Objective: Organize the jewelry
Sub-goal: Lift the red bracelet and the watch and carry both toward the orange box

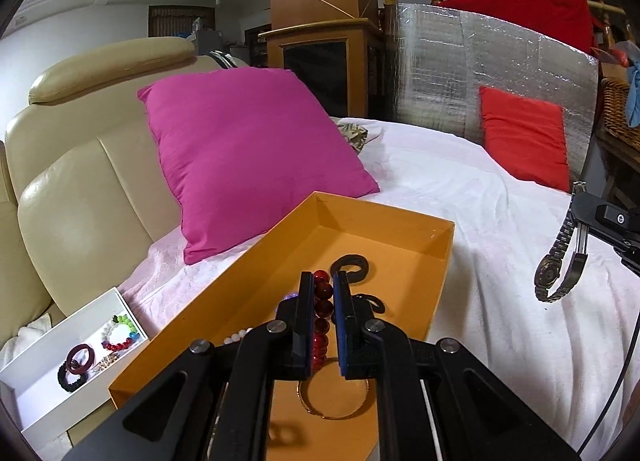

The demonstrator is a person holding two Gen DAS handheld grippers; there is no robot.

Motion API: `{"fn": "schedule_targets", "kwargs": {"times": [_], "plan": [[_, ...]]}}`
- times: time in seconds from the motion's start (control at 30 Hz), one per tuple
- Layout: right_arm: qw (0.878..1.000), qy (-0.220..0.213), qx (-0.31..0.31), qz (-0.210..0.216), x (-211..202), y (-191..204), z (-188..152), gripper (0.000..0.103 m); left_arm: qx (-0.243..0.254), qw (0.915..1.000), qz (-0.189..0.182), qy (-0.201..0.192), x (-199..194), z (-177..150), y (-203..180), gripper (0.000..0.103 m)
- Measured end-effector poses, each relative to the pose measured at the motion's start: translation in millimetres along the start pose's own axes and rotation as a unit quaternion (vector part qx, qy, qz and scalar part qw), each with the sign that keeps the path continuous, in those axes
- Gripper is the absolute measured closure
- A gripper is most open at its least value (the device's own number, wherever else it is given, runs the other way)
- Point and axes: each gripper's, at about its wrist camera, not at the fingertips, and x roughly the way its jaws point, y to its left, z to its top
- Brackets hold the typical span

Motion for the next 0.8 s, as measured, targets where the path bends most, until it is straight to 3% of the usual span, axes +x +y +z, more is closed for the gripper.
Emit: {"fn": "schedule_targets", "kwargs": {"times": [0.8], "plan": [[1.000, 0.014, -0.001, 0.010, 28, 4, 2, 0.097, 0.010, 0.9997, 0.020, 0.011, 12, 2, 2, 0.094]]}}
